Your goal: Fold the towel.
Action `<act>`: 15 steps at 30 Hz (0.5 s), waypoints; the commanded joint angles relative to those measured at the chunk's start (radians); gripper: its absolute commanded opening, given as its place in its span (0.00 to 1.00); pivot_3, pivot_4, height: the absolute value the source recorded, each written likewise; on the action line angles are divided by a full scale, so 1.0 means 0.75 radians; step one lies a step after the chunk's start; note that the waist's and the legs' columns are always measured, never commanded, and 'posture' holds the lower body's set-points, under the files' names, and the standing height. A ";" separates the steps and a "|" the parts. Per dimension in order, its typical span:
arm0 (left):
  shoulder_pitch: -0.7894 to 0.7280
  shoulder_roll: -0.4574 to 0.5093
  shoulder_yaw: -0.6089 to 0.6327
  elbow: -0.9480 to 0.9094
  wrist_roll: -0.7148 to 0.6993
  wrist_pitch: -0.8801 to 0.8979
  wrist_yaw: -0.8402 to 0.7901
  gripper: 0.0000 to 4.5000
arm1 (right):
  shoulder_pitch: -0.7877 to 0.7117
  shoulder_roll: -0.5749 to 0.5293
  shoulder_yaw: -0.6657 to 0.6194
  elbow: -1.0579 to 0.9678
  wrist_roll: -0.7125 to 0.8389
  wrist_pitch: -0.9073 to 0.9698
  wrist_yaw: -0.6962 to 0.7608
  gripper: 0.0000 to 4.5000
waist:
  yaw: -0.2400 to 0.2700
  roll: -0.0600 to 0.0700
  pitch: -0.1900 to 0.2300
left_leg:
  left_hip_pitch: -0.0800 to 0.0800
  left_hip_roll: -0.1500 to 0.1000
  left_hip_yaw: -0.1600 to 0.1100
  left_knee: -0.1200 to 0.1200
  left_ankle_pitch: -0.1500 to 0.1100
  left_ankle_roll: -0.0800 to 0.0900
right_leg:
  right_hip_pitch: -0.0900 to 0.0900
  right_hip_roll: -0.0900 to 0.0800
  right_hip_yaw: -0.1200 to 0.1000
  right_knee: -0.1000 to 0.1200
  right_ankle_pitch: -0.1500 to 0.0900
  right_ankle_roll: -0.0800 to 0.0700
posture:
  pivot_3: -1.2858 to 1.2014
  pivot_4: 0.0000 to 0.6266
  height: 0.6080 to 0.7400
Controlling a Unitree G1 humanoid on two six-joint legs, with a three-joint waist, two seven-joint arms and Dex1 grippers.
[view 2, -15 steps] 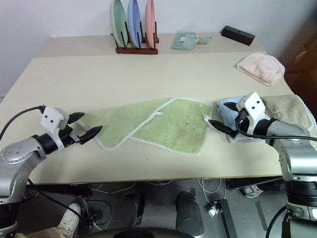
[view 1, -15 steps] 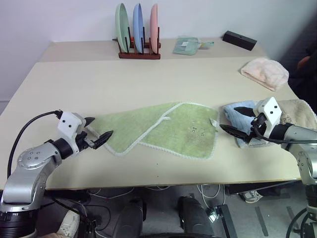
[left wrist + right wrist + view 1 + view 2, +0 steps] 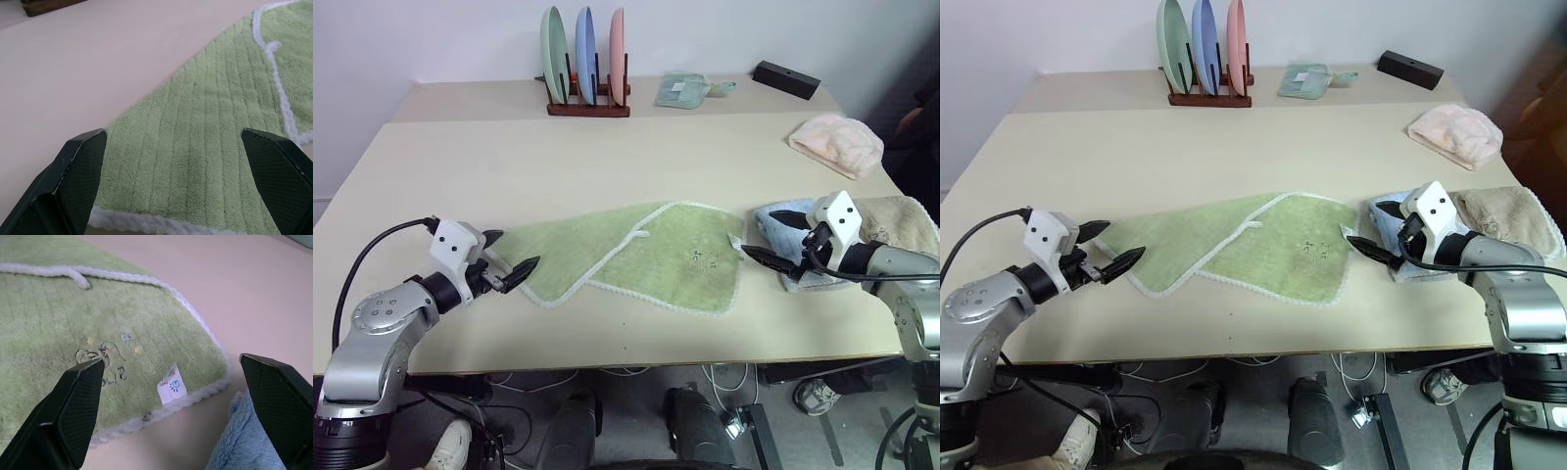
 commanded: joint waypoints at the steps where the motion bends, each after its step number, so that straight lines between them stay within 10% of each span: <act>1: 0.020 0.027 0.018 -0.074 -0.038 -0.008 -0.052 0.99 | 0.026 0.008 0.006 -0.080 0.028 0.030 0.001 1.00 | 0.000 0.000 0.000 | 0.000 0.000 0.000 0.000 0.000 0.000 | 0.000 0.000 0.000 0.000 0.000 0.000 | 0.52 0.24 1.00; 15: 0.044 0.330 -0.306 -0.125 0.217 -0.064 -0.290 0.99 | 0.092 0.104 0.034 -0.228 0.052 0.087 -0.105 1.00 | 0.000 0.000 0.000 | 0.000 0.000 0.000 0.000 0.000 0.000 | 0.000 0.000 0.000 0.000 -0.002 -0.004 | 0.52 0.24 1.00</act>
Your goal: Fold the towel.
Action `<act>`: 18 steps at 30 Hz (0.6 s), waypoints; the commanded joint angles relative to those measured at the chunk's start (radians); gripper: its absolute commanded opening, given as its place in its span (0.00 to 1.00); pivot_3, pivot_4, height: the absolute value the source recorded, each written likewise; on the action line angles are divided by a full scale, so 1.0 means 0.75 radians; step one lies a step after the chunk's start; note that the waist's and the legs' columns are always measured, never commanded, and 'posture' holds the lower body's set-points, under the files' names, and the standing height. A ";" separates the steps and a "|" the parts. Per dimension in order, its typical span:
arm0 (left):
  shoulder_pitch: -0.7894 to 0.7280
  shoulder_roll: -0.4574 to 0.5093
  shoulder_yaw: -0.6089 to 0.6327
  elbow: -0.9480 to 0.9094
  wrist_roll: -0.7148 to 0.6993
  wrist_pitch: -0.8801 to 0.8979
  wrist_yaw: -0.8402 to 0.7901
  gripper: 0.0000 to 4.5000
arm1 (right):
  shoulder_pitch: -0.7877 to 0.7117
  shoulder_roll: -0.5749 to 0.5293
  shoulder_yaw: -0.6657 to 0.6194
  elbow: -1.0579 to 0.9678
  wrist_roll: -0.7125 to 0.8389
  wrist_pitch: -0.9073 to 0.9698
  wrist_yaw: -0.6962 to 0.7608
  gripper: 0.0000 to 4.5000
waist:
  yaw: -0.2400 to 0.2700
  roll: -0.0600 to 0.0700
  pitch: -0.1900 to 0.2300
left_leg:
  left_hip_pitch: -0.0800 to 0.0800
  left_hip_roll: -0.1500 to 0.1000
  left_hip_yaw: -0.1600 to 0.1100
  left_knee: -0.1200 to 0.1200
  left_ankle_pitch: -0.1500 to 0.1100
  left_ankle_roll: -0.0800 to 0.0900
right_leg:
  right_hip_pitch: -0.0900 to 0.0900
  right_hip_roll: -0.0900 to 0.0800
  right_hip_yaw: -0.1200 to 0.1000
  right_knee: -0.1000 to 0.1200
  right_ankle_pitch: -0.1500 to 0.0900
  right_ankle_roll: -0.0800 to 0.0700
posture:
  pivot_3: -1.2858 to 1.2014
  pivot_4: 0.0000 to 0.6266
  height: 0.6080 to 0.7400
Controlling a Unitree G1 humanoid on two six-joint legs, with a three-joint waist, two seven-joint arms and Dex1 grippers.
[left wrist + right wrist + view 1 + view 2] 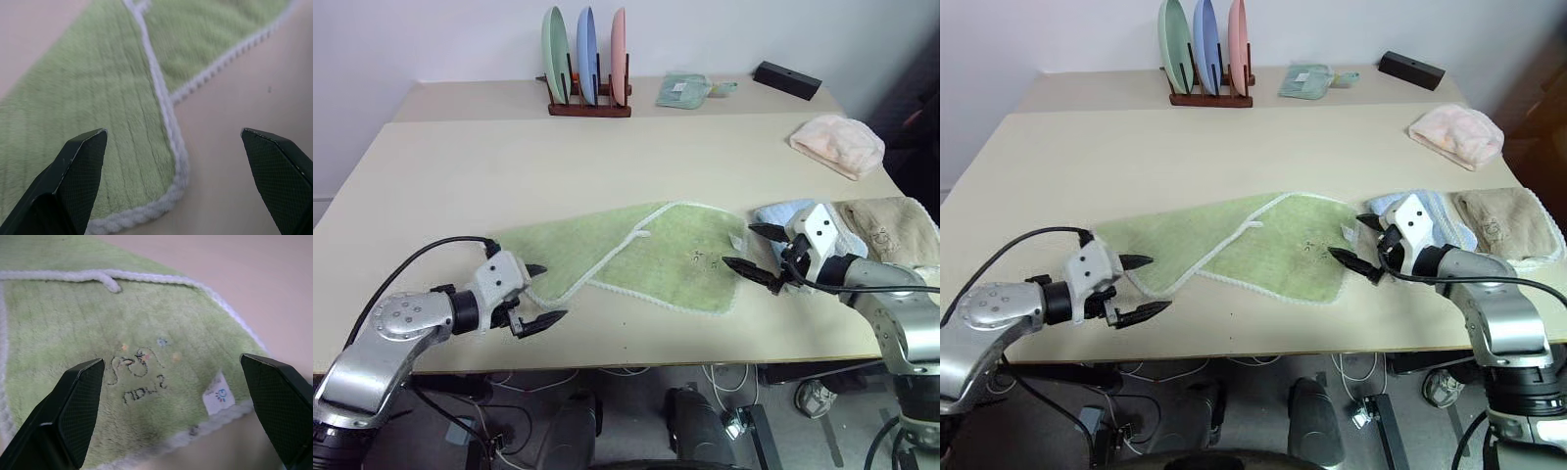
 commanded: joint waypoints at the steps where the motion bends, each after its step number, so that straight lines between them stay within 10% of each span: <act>1: -0.019 0.037 -0.033 0.062 0.095 -0.054 -0.011 0.99 | 0.035 0.010 -0.020 -0.092 0.012 -0.005 -0.029 1.00 | -0.002 0.000 0.000 | 0.000 0.000 0.000 0.000 0.000 0.000 | 0.000 0.000 0.000 0.000 0.000 0.000 | 0.52 0.24 1.00; 7: -0.053 -0.008 -0.048 0.188 0.132 -0.099 -0.004 0.94 | 0.082 0.020 -0.027 -0.157 0.029 0.011 -0.067 1.00 | -0.001 0.000 0.000 | 0.000 0.000 0.000 0.000 0.000 0.000 | 0.000 0.000 0.000 0.000 0.000 0.000 | 0.52 0.24 1.00; 16: -0.080 -0.124 -0.020 0.312 0.155 -0.232 0.043 0.01 | 0.071 0.036 -0.006 -0.163 0.023 0.007 -0.083 1.00 | 0.000 0.001 0.000 | 0.000 0.000 0.000 0.000 0.000 0.000 | 0.000 0.000 0.000 0.000 0.000 0.001 | 0.52 0.24 1.00; 18: -0.069 -0.116 -0.010 0.316 0.154 -0.248 0.036 0.01 | 0.063 0.038 -0.003 -0.156 0.020 0.003 -0.081 1.00 | -0.001 0.001 0.000 | 0.000 0.000 0.000 0.000 0.000 0.000 | 0.000 0.000 0.000 0.000 0.000 0.001 | 0.52 0.24 1.00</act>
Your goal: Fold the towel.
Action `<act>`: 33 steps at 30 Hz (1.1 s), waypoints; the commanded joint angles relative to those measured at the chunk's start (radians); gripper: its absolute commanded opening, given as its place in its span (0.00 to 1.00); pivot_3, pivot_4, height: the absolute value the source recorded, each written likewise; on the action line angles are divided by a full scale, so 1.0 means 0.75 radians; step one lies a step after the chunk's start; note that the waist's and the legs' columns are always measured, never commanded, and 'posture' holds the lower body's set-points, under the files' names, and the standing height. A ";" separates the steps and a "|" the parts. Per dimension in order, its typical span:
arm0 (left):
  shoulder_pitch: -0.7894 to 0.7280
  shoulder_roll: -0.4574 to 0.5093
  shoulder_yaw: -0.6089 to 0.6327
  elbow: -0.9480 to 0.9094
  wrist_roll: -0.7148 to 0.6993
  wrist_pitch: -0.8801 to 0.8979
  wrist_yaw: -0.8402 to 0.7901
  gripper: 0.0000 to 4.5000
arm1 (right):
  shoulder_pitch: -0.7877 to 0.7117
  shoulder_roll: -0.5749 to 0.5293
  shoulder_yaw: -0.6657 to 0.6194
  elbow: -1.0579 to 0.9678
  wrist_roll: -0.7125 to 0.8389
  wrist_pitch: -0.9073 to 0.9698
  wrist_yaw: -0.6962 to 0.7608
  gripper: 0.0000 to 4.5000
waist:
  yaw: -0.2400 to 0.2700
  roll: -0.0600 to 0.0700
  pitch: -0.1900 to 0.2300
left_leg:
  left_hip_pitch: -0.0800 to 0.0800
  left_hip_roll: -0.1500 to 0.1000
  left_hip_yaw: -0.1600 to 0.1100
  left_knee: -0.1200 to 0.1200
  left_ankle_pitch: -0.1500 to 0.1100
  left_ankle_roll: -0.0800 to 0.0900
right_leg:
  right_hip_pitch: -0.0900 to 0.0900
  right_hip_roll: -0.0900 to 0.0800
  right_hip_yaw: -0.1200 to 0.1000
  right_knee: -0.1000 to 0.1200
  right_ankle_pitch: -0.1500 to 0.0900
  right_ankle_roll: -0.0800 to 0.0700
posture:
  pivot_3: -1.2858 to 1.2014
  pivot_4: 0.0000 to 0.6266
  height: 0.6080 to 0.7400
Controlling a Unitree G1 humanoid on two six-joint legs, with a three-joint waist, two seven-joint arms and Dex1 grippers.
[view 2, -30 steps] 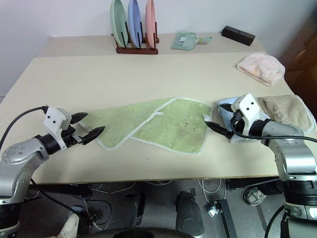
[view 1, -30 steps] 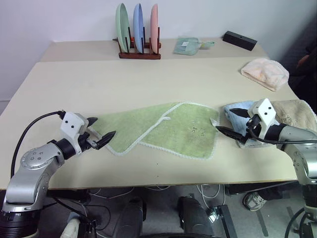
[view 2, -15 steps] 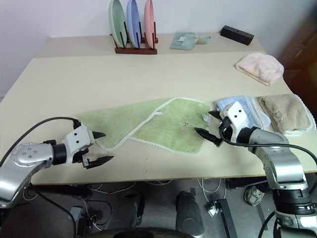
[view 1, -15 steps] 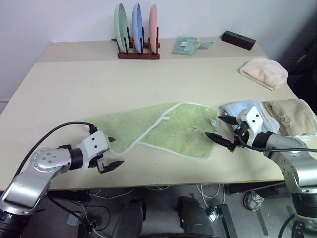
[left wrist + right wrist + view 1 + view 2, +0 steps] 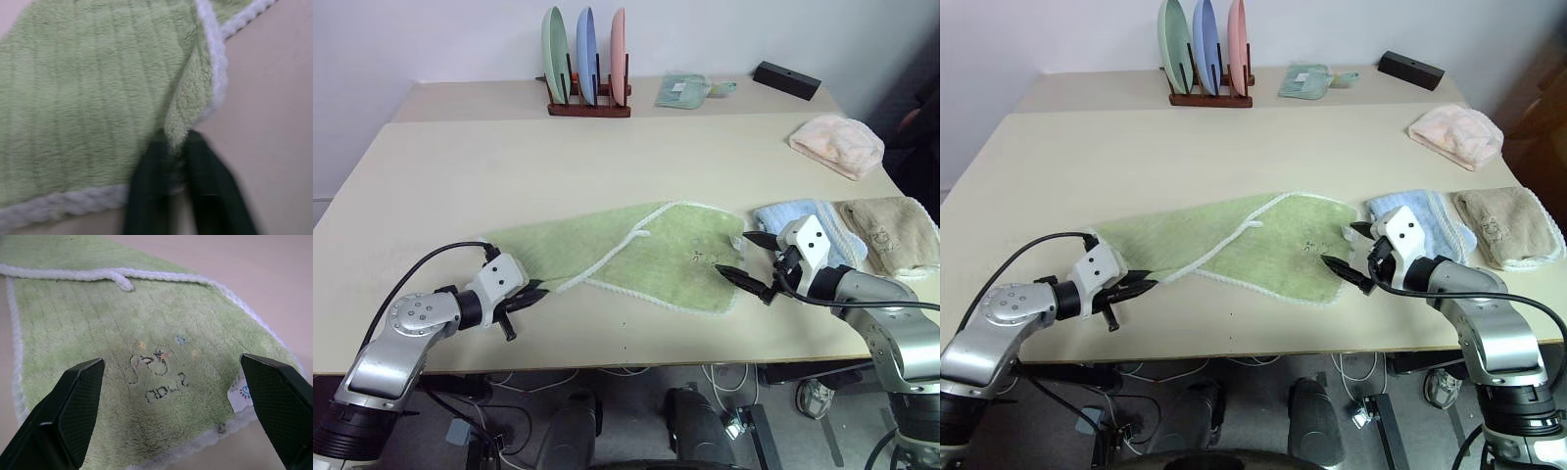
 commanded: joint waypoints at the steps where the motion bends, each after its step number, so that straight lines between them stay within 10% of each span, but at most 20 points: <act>1: 0.009 0.016 0.044 0.000 0.008 -0.049 -0.012 0.01 | -0.025 0.007 -0.007 -0.035 0.014 -0.020 -0.002 1.00 | -0.002 0.000 0.000 | 0.000 0.000 0.000 0.000 0.000 0.000 | 0.000 0.000 0.000 0.000 0.000 0.000 | 0.52 0.24 1.00; 12: -0.106 -0.070 0.375 0.040 -0.207 0.053 0.119 0.01 | -0.216 -0.050 0.129 0.151 -0.218 -0.148 -0.022 1.00 | -0.003 0.000 0.000 | 0.000 0.000 -0.001 0.001 0.000 0.000 | 0.000 0.000 -0.001 0.001 0.003 0.003 | 0.52 0.24 1.00; 33: 0.044 -0.030 0.406 0.171 -0.023 -0.148 0.170 0.00 | -0.750 0.023 0.357 1.010 -0.527 -0.561 0.113 0.95 | -0.009 0.000 0.000 | 0.000 0.000 0.001 -0.001 0.000 0.000 | -0.001 0.000 0.000 0.000 0.003 0.004 | 0.52 0.24 1.00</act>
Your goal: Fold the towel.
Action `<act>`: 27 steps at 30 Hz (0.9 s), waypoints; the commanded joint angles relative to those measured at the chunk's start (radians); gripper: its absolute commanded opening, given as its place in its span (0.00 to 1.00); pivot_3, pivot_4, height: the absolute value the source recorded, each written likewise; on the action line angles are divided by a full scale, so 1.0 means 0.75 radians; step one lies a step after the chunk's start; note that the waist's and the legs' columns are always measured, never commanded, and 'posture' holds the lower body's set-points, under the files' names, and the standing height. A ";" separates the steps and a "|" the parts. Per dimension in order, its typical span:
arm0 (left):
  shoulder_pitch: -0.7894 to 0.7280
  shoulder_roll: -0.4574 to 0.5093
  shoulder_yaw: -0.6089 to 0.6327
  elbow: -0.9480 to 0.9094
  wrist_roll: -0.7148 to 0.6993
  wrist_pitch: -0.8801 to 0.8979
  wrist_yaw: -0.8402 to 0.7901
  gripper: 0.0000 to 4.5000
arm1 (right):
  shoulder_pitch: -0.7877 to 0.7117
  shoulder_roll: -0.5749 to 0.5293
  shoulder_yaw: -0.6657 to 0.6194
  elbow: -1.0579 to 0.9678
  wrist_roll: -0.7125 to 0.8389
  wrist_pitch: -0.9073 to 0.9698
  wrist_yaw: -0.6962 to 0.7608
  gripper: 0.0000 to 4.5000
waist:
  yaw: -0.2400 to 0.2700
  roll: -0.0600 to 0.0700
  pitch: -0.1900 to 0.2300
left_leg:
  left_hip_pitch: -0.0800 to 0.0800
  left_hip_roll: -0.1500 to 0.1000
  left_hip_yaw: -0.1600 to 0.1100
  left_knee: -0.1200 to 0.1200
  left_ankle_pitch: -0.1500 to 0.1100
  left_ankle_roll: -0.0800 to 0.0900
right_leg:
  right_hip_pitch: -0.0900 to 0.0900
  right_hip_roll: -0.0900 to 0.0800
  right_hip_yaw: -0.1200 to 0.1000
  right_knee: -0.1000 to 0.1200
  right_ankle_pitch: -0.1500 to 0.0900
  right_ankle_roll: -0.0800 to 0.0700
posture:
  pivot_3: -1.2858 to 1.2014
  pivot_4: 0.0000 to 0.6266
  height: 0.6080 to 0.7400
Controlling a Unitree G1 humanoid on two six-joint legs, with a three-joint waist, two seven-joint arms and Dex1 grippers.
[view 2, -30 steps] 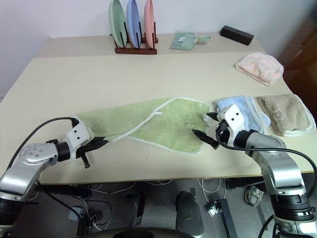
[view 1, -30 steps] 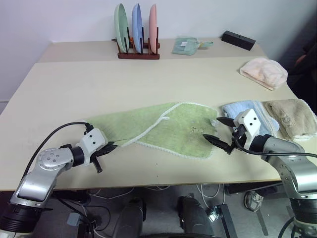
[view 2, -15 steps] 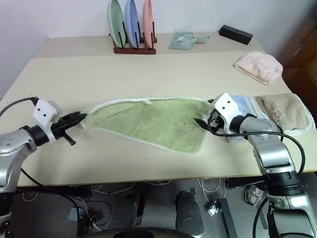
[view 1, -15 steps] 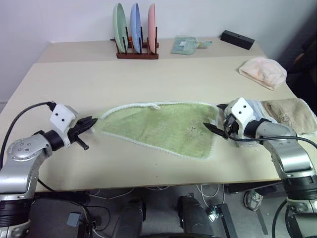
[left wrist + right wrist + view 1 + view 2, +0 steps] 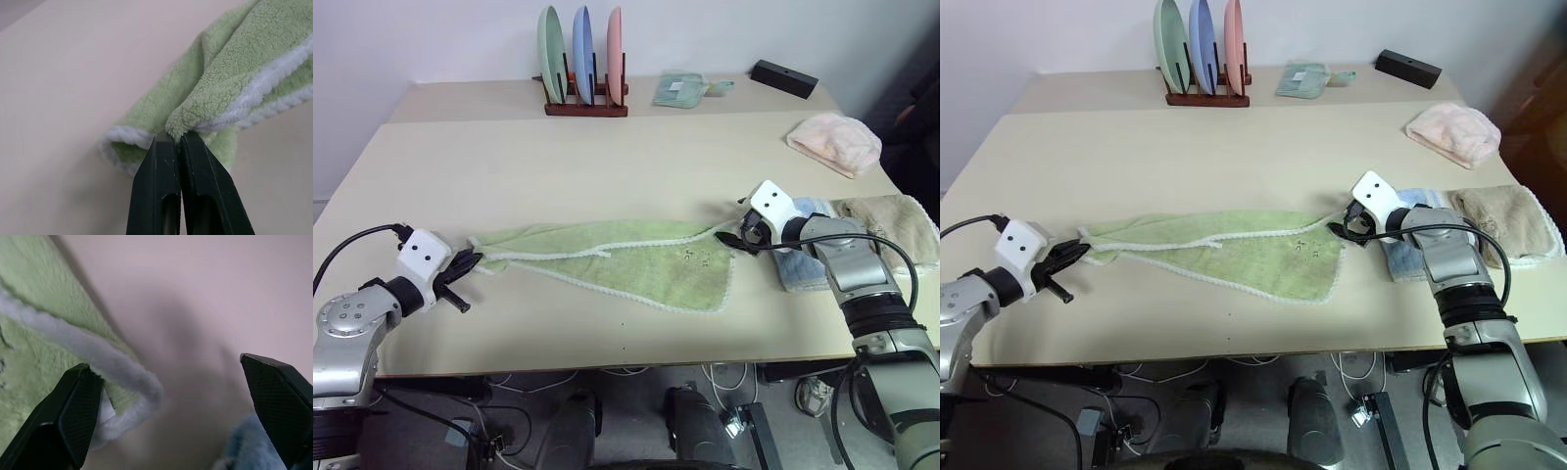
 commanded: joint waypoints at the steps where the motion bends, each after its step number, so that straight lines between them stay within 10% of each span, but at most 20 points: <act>1: 0.014 -0.002 0.028 -0.048 0.004 -0.010 0.021 0.00 | -0.038 -0.023 0.010 -0.024 -0.011 -0.149 0.086 0.88 | -0.001 0.000 0.000 | 0.000 0.000 0.000 0.000 0.000 0.000 | 0.000 0.000 0.000 0.000 0.000 0.000 | 0.52 0.24 1.00; 9: 0.052 0.000 0.024 -0.068 -0.003 0.010 0.014 0.00 | 0.025 -0.111 0.059 -0.153 -0.080 -0.354 0.216 0.02 | -0.002 0.000 0.000 | 0.000 0.000 0.000 0.000 0.000 0.000 | 0.000 0.000 0.000 0.000 0.000 0.000 | 0.52 0.24 1.00; 17: -0.062 -0.010 0.014 -0.024 -0.035 0.022 0.012 0.00 | 0.017 -0.149 0.051 -0.189 -0.135 -0.417 0.198 0.01 | 0.000 0.000 0.000 | 0.000 0.000 0.000 0.001 0.000 0.000 | 0.000 0.000 0.000 0.001 0.000 0.000 | 0.52 0.24 1.00; 27: -1.213 -0.082 -0.072 0.953 0.141 -0.337 0.319 0.00 | -0.793 -0.137 0.046 0.472 -0.360 -0.633 -0.278 0.01 | -0.002 0.001 0.003 | 0.000 -0.001 -0.001 -0.002 0.003 -0.005 | -0.001 0.000 -0.001 0.000 0.004 0.001 | 0.52 0.24 1.00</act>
